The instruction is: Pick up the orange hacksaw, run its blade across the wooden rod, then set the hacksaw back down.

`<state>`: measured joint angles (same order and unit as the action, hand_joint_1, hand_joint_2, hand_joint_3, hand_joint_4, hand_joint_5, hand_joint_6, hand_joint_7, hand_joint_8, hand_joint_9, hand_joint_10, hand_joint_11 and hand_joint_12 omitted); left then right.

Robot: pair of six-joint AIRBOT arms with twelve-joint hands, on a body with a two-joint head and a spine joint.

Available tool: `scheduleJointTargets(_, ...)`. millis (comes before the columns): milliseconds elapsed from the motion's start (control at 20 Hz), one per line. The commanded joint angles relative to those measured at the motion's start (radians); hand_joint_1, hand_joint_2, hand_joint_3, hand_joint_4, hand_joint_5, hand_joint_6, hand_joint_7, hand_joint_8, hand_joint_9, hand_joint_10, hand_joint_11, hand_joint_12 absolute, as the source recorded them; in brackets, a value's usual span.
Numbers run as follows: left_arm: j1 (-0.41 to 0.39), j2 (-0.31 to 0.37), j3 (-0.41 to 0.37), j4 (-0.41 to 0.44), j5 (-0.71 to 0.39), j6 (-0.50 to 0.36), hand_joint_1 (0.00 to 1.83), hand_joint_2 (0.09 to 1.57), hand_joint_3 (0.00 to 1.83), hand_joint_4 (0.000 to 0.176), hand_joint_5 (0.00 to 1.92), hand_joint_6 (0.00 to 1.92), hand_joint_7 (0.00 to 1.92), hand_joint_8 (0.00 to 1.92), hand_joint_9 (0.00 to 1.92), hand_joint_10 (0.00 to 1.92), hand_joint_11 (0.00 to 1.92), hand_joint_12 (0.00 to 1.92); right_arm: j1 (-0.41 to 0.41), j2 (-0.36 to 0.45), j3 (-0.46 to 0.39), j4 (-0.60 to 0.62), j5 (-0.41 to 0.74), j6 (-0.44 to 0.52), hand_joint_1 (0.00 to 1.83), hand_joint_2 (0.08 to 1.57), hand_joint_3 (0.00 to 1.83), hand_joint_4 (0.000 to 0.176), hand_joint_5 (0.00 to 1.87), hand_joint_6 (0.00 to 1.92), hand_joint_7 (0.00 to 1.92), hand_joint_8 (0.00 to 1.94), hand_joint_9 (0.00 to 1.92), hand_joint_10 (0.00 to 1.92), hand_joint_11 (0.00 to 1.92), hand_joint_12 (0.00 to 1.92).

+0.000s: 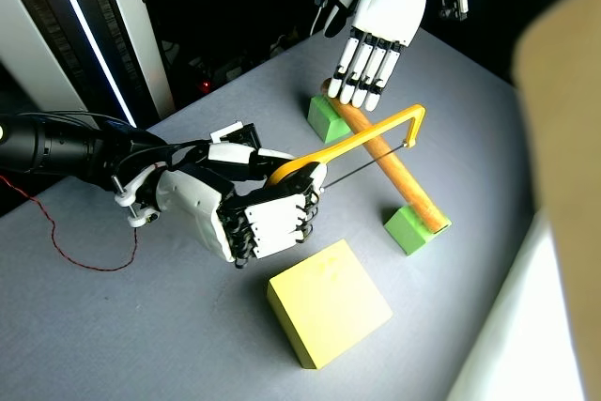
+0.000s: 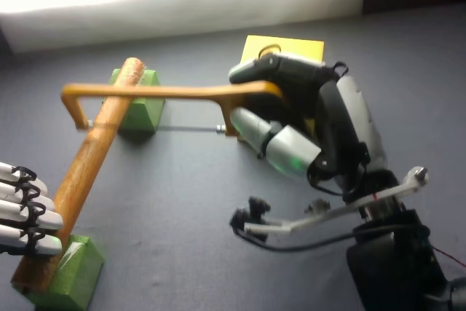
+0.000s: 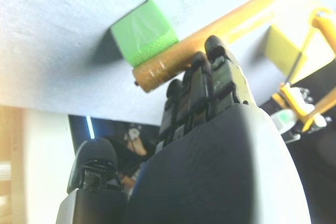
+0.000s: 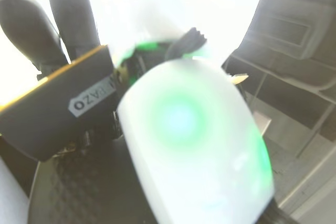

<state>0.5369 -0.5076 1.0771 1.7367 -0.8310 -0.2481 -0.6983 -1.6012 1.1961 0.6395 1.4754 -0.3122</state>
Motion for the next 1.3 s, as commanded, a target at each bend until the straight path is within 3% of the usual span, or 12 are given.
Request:
scheduleJointTargets(0, -0.009, 0.001, 0.005, -0.042, 0.006, 0.003, 0.08, 1.27, 0.0, 0.0, 0.11, 0.0, 0.08, 0.0, 0.09, 0.0, 0.0, 0.3, -0.001, 0.002, -0.004, -0.066, 0.076, 0.008, 1.26, 1.08, 0.0, 0.0, 1.01, 0.83, 1.12, 0.93, 1.13, 0.9, 1.0, 1.37)
scheduleJointTargets(200, -0.009, -0.001, 0.006, -0.042, 0.01, 0.003, 0.1, 1.27, 0.0, 0.0, 0.08, 0.0, 0.07, 0.0, 0.06, 0.0, 0.0, 0.24, -0.023, -0.008, -0.004, -0.054, 0.076, -0.018, 1.27, 1.08, 0.0, 0.0, 0.99, 0.83, 1.14, 0.92, 1.15, 0.87, 1.03, 1.31)
scheduleJointTargets(250, -0.009, -0.001, 0.007, -0.042, 0.01, 0.003, 0.1, 1.26, 0.0, 0.0, 0.08, 0.0, 0.08, 0.0, 0.07, 0.0, 0.0, 0.32, -0.025, -0.009, -0.004, -0.05, 0.079, -0.034, 1.36, 1.1, 0.01, 0.0, 0.9, 0.88, 1.05, 0.9, 1.04, 1.16, 1.02, 1.3)
scheduleJointTargets(300, -0.009, -0.001, 0.007, -0.042, 0.01, 0.003, 0.11, 1.26, 0.0, 0.0, 0.1, 0.01, 0.1, 0.01, 0.1, 0.01, 0.0, 0.41, -0.025, -0.01, -0.004, -0.05, 0.076, -0.043, 1.38, 1.11, 0.0, 0.0, 0.86, 0.92, 1.0, 0.95, 0.99, 1.25, 1.0, 1.32)
scheduleJointTargets(400, -0.009, -0.003, 0.008, -0.042, 0.01, 0.003, 0.14, 1.26, 0.0, 0.0, 0.11, 0.0, 0.08, 0.0, 0.1, 0.0, 0.0, 0.39, -0.02, -0.012, 0.0, -0.048, 0.076, -0.057, 1.27, 1.09, 0.0, 0.0, 0.96, 0.87, 1.12, 0.95, 1.12, 0.93, 1.02, 1.3)
scheduleJointTargets(600, -0.009, -0.005, 0.007, -0.042, 0.01, 0.003, 0.13, 1.27, 0.0, 0.0, 0.09, 0.0, 0.07, 0.0, 0.08, 0.0, 0.0, 0.34, 0.011, -0.032, 0.017, -0.02, 0.074, -0.089, 1.27, 1.08, 0.0, 0.0, 1.0, 0.81, 1.12, 0.95, 1.14, 0.86, 1.02, 1.29)
scheduleJointTargets(650, -0.009, -0.006, 0.008, -0.042, 0.01, 0.003, 0.12, 1.26, 0.0, 0.0, 0.1, 0.0, 0.08, 0.0, 0.09, 0.0, 0.0, 0.38, 0.017, -0.036, 0.019, -0.011, 0.066, -0.093, 1.36, 1.1, 0.0, 0.0, 0.92, 0.86, 1.03, 0.94, 1.02, 1.17, 1.0, 1.3)
scheduleJointTargets(700, -0.009, -0.007, 0.008, -0.042, 0.01, 0.003, 0.13, 1.25, 0.0, 0.0, 0.12, 0.01, 0.09, 0.0, 0.11, 0.01, 0.0, 0.43, 0.02, -0.039, 0.02, -0.008, 0.062, -0.1, 1.38, 1.11, 0.0, 0.0, 0.88, 0.89, 1.0, 0.95, 0.99, 1.26, 0.99, 1.31)
scheduleJointTargets(850, -0.009, -0.011, 0.009, -0.042, 0.01, 0.003, 0.1, 1.26, 0.0, 0.0, 0.1, 0.0, 0.1, 0.0, 0.11, 0.0, 0.0, 0.4, 0.025, -0.052, 0.03, -0.005, 0.049, -0.113, 1.27, 1.09, 0.0, 0.0, 0.97, 0.87, 1.13, 0.93, 1.14, 0.9, 1.02, 1.3)
scheduleJointTargets(1050, -0.009, -0.018, 0.01, -0.042, 0.01, 0.003, 0.09, 1.26, 0.0, 0.0, 0.12, 0.0, 0.11, 0.0, 0.13, 0.0, 0.0, 0.41, 0.037, -0.084, 0.053, -0.003, 0.02, -0.122, 1.27, 1.08, 0.0, 0.0, 0.99, 0.84, 1.13, 0.93, 1.15, 0.84, 1.01, 1.28)
scheduleJointTargets(1100, -0.01, -0.019, 0.009, -0.042, 0.01, 0.003, 0.11, 1.26, 0.0, 0.0, 0.13, 0.0, 0.11, 0.0, 0.13, 0.0, 0.0, 0.42, 0.042, -0.094, 0.063, -0.003, 0.006, -0.121, 1.36, 1.09, 0.01, 0.0, 0.95, 0.83, 1.05, 0.9, 1.04, 1.13, 0.98, 1.33)
scheduleJointTargets(1250, -0.01, -0.023, 0.009, -0.042, 0.01, 0.003, 0.13, 1.26, 0.0, 0.0, 0.13, 0.0, 0.11, 0.0, 0.13, 0.0, 0.0, 0.42, 0.051, -0.12, 0.088, -0.003, -0.026, -0.119, 1.39, 1.09, 0.0, 0.0, 0.94, 0.84, 1.05, 0.86, 1.0, 1.23, 0.96, 1.37)
